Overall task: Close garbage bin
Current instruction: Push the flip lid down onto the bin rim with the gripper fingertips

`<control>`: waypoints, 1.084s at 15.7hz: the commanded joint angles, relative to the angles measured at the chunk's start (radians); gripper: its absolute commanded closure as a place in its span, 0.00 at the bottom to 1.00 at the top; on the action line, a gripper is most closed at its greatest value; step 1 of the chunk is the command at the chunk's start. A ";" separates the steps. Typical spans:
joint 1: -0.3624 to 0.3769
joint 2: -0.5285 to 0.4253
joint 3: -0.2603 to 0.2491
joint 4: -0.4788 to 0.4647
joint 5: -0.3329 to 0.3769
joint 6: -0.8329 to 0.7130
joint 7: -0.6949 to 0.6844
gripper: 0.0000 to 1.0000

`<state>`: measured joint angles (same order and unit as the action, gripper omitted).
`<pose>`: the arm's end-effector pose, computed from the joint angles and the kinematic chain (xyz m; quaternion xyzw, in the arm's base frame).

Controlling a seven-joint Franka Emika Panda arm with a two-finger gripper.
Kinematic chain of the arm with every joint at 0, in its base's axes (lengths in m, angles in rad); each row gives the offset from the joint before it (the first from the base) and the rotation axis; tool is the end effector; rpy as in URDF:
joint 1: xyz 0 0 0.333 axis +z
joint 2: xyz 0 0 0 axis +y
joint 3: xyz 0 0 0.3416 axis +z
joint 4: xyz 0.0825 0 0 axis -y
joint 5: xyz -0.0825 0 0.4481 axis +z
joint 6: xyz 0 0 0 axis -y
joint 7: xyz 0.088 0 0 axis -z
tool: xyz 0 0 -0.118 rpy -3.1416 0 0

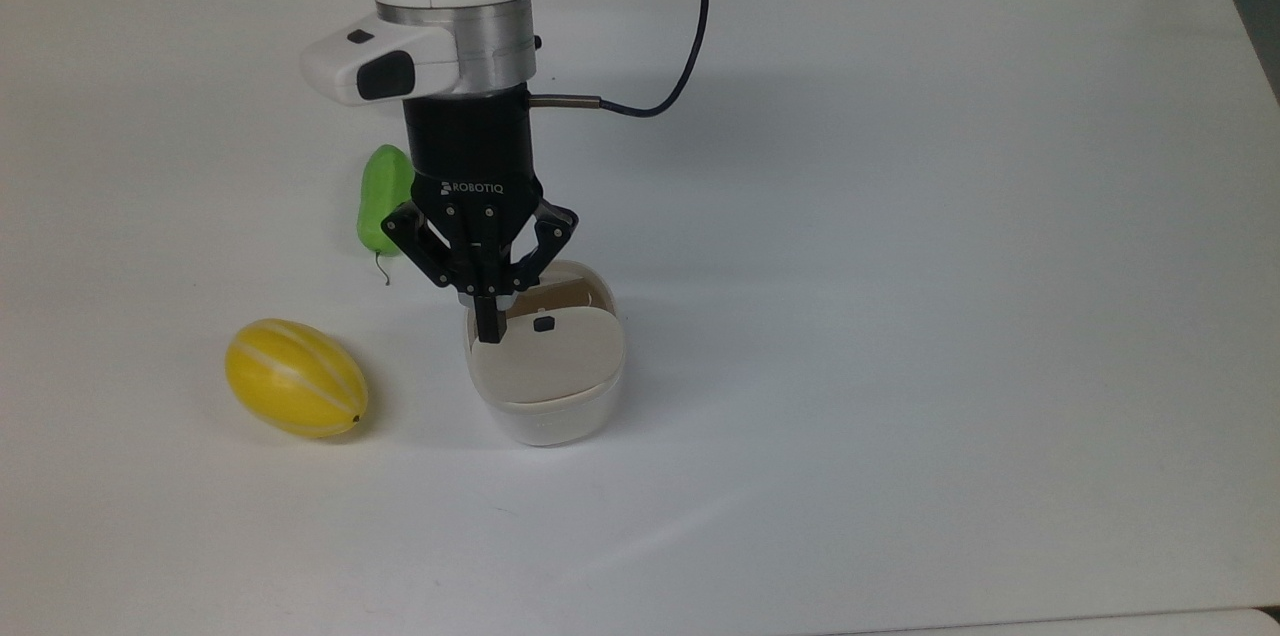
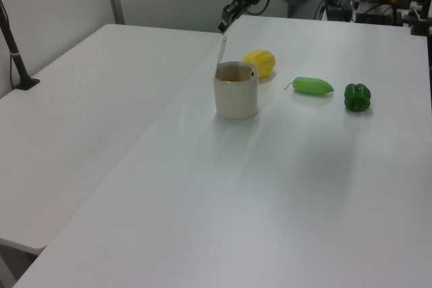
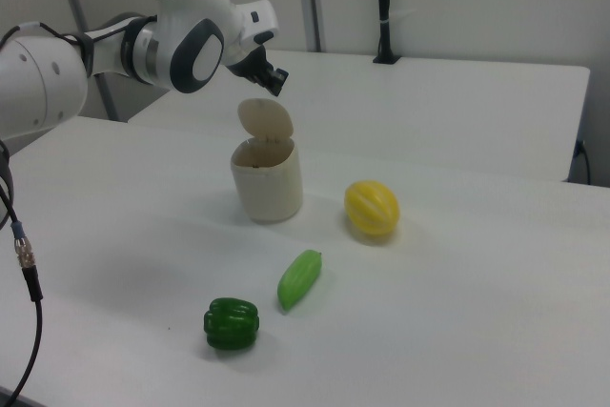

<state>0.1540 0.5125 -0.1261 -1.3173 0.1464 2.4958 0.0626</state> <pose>0.8338 0.0483 0.5193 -0.9431 0.0394 -0.3266 0.0491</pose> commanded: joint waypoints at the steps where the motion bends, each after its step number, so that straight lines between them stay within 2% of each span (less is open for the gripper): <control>1: 0.006 0.000 0.005 0.000 0.012 -0.067 -0.044 1.00; 11: -0.001 -0.009 0.005 -0.002 0.019 -0.354 -0.135 1.00; 17: -0.001 -0.005 0.003 -0.068 0.015 -0.364 -0.144 1.00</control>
<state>0.1510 0.5193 -0.1188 -1.3307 0.1464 2.1426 -0.0473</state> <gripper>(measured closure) 0.991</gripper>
